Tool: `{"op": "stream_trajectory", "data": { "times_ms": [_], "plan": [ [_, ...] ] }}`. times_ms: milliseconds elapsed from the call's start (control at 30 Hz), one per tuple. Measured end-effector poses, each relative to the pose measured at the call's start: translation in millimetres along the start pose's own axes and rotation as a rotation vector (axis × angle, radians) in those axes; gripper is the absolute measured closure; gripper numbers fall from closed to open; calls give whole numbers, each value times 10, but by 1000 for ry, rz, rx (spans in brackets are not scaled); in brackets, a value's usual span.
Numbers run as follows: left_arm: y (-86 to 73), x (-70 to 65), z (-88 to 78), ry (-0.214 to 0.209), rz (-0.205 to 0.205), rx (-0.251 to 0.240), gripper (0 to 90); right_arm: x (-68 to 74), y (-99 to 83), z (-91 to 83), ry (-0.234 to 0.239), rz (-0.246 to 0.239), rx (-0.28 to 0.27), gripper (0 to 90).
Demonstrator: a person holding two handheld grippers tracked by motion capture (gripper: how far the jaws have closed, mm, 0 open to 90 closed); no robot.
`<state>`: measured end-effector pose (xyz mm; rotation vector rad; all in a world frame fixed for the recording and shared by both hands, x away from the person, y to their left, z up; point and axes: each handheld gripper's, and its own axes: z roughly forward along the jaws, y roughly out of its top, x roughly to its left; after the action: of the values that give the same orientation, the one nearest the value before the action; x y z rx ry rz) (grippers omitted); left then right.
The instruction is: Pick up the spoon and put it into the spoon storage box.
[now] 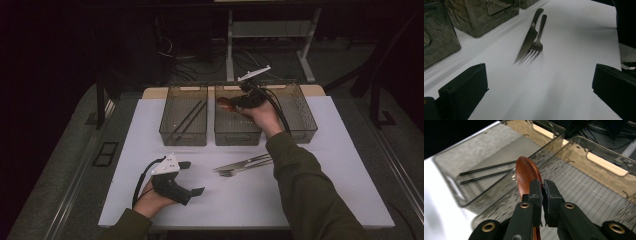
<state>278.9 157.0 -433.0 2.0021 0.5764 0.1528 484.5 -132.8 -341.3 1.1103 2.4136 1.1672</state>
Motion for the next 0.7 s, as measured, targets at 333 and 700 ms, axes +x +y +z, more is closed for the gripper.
{"op": "stream_trajectory", "data": {
  "times_ms": [333, 700],
  "plan": [
    [2, -6, 13, -7, 4, 7, 0, -84, -12, 244, -38, 57, 30, 848],
    [5, -9, 15, -9, 12, 8, 0, -50, -62, 400, -47, 80, 67, 843]
  ]
}}
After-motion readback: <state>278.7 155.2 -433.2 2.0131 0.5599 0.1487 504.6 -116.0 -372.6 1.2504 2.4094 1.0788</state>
